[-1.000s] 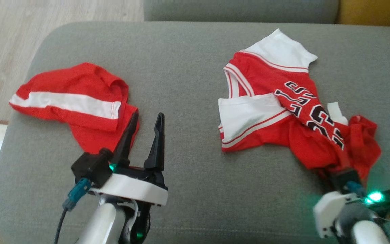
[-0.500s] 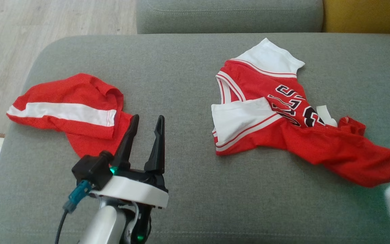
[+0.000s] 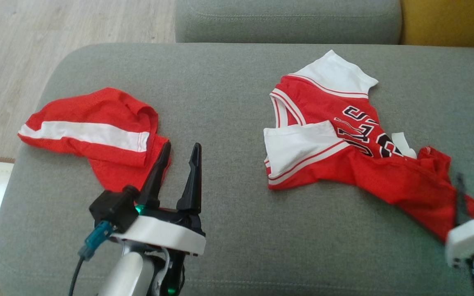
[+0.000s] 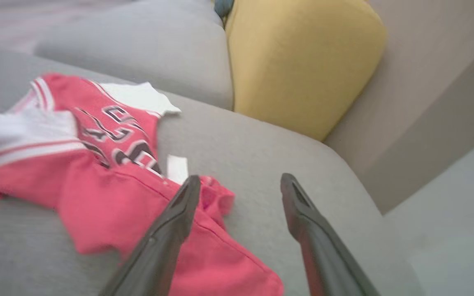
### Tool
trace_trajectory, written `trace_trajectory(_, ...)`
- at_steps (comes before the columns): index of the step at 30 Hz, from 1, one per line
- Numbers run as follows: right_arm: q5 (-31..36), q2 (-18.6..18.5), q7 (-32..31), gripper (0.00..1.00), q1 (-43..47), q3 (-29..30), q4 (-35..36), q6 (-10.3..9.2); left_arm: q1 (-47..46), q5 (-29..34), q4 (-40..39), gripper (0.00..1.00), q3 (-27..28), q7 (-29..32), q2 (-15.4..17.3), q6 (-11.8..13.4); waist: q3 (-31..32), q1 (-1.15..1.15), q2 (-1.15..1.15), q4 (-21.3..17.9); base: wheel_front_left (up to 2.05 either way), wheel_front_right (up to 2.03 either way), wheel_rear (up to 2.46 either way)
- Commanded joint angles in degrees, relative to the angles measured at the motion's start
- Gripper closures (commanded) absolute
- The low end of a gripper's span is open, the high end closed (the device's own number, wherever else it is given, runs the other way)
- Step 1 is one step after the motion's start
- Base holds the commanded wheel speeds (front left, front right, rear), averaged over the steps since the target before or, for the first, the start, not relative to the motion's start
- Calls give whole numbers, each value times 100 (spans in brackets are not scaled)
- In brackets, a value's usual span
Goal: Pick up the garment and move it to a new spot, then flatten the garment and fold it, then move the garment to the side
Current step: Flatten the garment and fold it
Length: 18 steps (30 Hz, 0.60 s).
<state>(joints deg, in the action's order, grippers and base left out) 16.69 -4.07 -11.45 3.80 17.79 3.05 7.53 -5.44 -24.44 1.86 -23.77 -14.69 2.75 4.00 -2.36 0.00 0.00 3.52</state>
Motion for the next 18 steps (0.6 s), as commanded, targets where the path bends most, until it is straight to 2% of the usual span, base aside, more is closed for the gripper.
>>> trace_trajectory(1,-173,-38,184,0,-323,-250,191,-4,-171,12,-190,0,156,-31,12,-14,-7,0,0,13,0,0,0)
trace_trajectory(7,-1085,50,767,0,-678,-1337,-208,-4,-198,18,-178,0,97,-31,12,-18,-53,0,0,174,0,0,0)
trace_trajectory(10,-1204,66,842,0,-815,-1748,-528,-4,-218,3,-180,0,51,-31,12,-11,-101,0,0,321,0,0,0)
trace_trajectory(18,-1311,81,938,0,-1454,-2167,-1304,-4,-316,-52,-204,0,-33,-31,12,-7,-293,0,0,783,0,0,0)
